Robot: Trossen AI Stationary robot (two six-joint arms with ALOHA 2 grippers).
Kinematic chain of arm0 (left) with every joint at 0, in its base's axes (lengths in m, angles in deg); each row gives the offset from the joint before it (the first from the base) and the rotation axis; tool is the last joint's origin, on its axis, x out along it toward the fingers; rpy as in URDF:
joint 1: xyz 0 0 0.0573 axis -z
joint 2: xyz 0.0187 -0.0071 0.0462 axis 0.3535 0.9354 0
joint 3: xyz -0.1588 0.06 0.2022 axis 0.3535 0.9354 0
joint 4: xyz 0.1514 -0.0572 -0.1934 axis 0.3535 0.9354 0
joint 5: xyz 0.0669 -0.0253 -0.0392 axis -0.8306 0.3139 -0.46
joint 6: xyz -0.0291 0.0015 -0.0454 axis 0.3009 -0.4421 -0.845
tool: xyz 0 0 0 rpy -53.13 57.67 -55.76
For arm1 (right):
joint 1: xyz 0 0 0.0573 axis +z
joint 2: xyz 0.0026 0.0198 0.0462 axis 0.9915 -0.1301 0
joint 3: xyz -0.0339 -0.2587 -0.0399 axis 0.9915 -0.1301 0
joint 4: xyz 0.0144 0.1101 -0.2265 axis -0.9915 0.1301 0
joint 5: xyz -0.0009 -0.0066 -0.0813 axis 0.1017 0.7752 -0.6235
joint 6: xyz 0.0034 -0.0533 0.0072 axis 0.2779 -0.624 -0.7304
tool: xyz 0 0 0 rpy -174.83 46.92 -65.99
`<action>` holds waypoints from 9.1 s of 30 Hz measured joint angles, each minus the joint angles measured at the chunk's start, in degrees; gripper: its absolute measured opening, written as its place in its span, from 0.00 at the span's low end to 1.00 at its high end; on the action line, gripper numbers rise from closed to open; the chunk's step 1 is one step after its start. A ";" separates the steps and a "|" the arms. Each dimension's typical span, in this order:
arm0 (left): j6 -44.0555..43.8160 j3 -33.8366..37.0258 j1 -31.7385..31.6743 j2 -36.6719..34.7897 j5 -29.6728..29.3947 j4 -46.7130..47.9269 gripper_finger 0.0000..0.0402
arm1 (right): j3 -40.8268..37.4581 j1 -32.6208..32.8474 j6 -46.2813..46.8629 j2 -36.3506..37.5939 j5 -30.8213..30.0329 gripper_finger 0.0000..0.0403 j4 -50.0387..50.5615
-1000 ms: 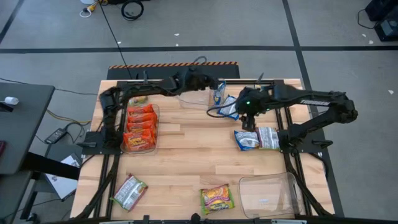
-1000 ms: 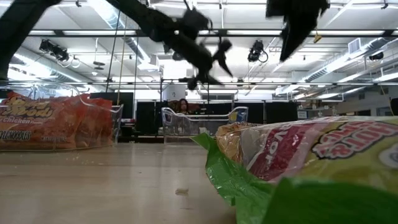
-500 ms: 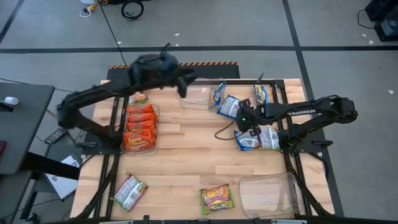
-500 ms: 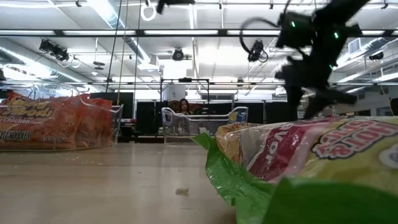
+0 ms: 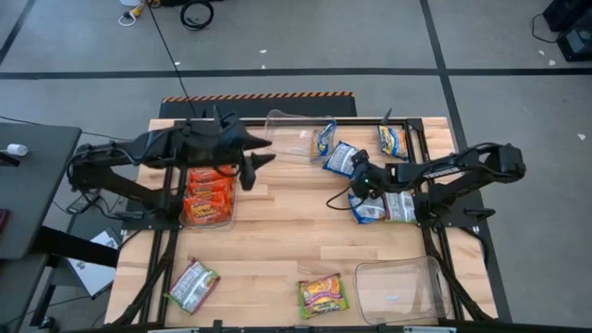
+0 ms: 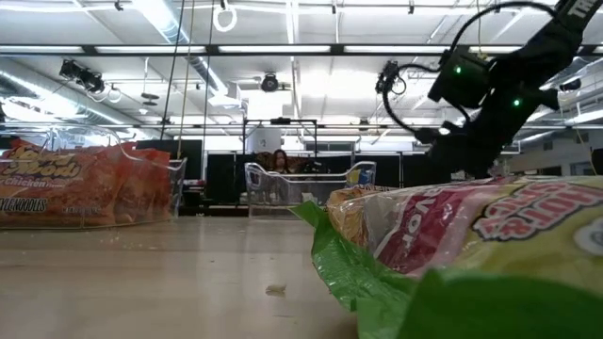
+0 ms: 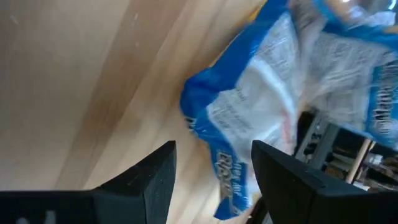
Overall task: Sort Maruchan noodles
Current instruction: Put the blue noodles into the middle transparent bin
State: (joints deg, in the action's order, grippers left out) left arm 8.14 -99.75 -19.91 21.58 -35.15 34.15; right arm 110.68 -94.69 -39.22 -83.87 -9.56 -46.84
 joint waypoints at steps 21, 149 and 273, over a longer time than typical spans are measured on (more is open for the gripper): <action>1.70 0.02 1.62 0.99 -8.08 -5.45 0.47 | 8.00 5.03 10.40 1.81 -10.87 0.03 1.68; 126.77 -16.83 -33.07 44.12 -4.82 7.48 0.41 | 60.08 -1.16 66.18 21.02 22.51 0.42 31.41; -43.84 -16.86 -25.58 35.82 1.35 24.01 0.53 | 60.03 -1.90 57.00 5.77 26.88 0.42 44.32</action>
State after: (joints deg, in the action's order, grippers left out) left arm -35.71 -116.61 -45.49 57.40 -33.80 58.16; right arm 170.71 -96.59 17.78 -78.11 17.32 -2.51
